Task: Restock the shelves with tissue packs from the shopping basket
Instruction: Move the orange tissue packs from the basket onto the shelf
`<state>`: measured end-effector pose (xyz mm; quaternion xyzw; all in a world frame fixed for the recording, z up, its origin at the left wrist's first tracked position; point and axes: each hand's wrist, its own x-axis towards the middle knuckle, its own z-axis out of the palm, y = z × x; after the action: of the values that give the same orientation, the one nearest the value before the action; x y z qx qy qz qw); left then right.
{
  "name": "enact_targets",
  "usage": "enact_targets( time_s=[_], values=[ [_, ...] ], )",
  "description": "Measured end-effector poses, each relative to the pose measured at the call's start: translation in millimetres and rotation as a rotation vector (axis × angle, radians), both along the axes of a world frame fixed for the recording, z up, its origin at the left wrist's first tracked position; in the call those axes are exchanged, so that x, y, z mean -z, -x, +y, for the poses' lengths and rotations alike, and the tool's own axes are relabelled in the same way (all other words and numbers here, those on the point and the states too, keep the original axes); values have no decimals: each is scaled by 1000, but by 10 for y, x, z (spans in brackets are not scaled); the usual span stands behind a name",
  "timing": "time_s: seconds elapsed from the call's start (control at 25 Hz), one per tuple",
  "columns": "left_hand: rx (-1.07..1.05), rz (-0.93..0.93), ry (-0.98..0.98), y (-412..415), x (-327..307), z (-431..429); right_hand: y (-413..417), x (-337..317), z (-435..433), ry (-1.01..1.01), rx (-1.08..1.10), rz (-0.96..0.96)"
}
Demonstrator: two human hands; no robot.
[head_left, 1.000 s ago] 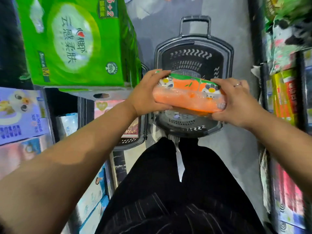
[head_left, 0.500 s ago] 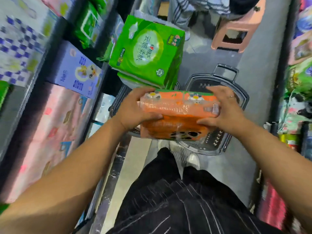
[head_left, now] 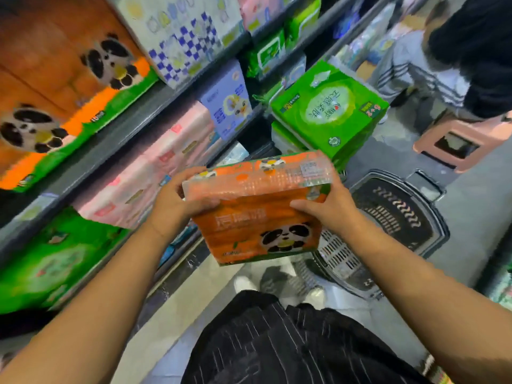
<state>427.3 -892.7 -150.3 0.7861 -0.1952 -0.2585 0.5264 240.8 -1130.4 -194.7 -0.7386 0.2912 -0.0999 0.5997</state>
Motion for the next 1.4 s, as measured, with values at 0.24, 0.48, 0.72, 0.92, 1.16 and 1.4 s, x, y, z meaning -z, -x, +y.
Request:
enact_targets(
  time_s=[0.24,0.48,0.72,0.92,1.16,1.4],
  values=[
    [-337,-21,124,-115,-326,907,-855,-485,660,39,-159,-148],
    [-433,-223,113,-533,-673,1694,-1692,-911,1293,32,-338,-322],
    [-501,-334,138,-989,-939,2249,-2317,-1225,1839,87,-391,-413],
    [-531,-385,130,-1170,-1006,2426,-2600,-1400,2026,122,-394,-446],
    [-553,-556,246,-1364,-1035,2322,-3015,-1565,1884,206,-485,-556],
    [-616,-654,183,-1577,-1037,2122,-3421,-1592,1627,229,-572,-682]
  ],
)
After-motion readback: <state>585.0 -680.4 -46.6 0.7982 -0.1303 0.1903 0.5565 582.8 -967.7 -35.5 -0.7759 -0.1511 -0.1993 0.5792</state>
